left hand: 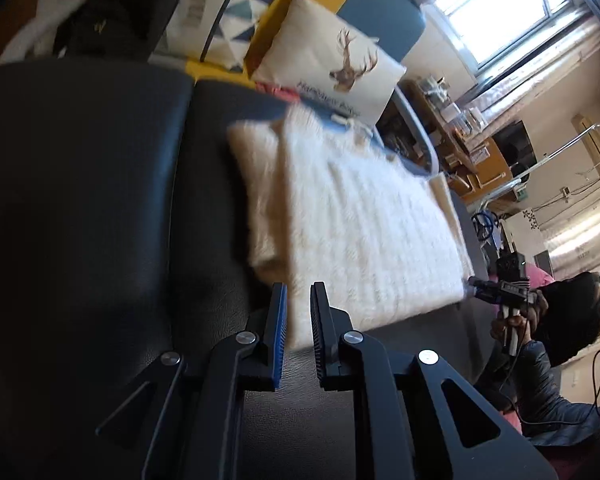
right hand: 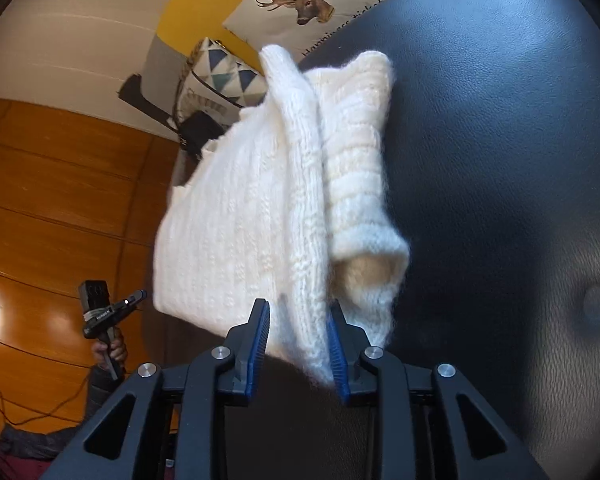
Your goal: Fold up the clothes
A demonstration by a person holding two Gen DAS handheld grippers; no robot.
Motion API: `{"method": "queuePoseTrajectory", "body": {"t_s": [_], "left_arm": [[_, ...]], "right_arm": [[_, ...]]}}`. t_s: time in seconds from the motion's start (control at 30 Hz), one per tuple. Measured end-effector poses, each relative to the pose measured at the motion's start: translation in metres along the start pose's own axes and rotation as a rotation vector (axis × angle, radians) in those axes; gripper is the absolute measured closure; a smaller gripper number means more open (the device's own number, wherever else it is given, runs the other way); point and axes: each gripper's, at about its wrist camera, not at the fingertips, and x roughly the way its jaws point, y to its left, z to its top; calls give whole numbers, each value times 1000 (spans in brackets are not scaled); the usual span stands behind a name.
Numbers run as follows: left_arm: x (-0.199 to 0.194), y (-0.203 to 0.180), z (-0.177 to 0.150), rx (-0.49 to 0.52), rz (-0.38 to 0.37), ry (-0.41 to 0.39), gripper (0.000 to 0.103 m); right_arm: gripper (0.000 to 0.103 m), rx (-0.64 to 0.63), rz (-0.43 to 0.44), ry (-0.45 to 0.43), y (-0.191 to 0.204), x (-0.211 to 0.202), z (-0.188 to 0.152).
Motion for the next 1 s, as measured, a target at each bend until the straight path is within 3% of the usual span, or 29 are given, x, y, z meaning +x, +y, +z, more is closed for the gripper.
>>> {"method": "queuePoseTrajectory", "body": {"t_s": [0.07,0.13,0.2,0.27,0.33,0.47,0.53,0.73,0.93,1.0], "left_arm": [[-1,-16,6,31,-4,-6,90],[7,-38,14,74,-3,0,90],[21,-61,22,134,-33,19,90],[44,-86,34,197,-52,42,89],[74,-109,48,245,-64,68,89],[134,-163,82,331,-109,109,88],[158,-197,99,367,-140,127,80],[221,-239,130,339,-174,249,62],[284,-281,162,309,-208,372,61],[297,-283,168,297,-174,395,61]], "right_arm": [[77,-57,-51,2,6,2,2],[89,-132,-54,7,19,-1,-2],[92,-216,-26,16,36,-7,-11],[93,-249,-59,40,40,-7,-20],[93,-237,-135,70,26,-2,-26],[93,-174,-113,49,6,0,-30],[92,-195,-121,46,8,1,-32],[86,-251,-144,71,16,6,-25],[85,-266,-125,85,9,5,-23],[85,-272,-113,86,7,5,-23]]}}
